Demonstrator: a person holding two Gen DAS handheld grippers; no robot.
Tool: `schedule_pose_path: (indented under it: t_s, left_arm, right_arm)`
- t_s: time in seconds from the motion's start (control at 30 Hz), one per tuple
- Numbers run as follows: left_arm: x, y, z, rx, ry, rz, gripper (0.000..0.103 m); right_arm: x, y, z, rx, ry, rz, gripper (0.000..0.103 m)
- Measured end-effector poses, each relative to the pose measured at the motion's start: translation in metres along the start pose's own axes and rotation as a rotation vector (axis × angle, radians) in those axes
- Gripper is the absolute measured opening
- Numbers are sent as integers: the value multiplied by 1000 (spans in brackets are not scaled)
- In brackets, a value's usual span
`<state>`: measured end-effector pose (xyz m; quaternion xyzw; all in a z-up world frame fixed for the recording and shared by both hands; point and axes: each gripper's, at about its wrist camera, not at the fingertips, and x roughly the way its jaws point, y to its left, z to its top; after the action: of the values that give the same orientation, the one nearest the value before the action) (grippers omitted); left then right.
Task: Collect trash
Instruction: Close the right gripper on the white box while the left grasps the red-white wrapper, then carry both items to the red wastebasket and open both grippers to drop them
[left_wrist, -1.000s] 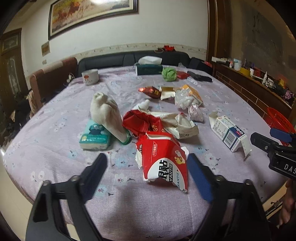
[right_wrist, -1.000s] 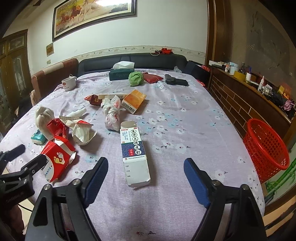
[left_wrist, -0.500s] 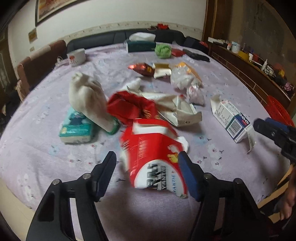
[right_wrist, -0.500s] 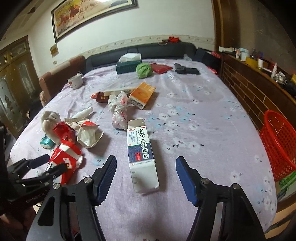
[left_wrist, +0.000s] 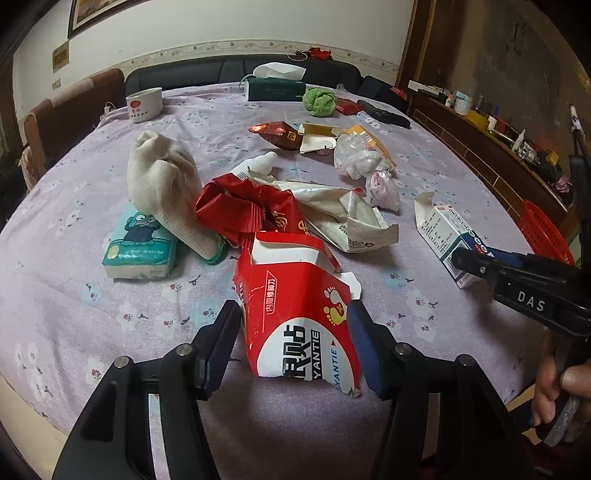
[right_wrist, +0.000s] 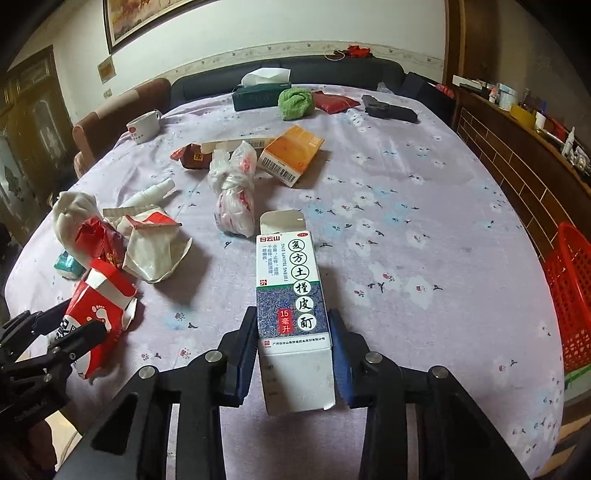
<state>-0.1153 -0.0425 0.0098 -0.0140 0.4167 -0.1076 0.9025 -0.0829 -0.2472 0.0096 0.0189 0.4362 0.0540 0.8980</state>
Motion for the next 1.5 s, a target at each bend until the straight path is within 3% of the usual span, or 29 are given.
schedule_pose_path:
  t_s: [0.17,0.3,0.47,0.83,0.97,1.03,1.13,1.33,1.5]
  left_arm:
    - [-4,-3,-1,16,-28,-25,40]
    - [-8,-7,-2,36,-35,-33,33]
    - [-16,-9,-2,43,-56,-64,32]
    - [-55,-15,15,73,-211,-100,32]
    - [-49,-15,31,62,-194,-130,35]
    - [-30,-12,36,38,-102,-133,35]
    - [-12,-5,27,-20,11,-210,35]
    - [-27,-7,10,13,-66,-169,34]
    - [-41,-14,16,45,-136,-153,34]
  right_arm:
    - [-13,-2,-3,23,-49,3,39]
    - [-23,-1,-5,21,-86,5,39]
    - [-37,5,-7,5,-134,-5,39]
    - [-54,5,-7,13,-196,2,39]
    - [-50,2,-7,24,-179,7,39]
    - [-50,1,-8,28,-172,13,39]
    - [-50,-1,-11,26,-171,17,39]
    - [-51,-6,-11,49,-178,24,39]
    - [-57,-3,-13,37,-199,24,39]
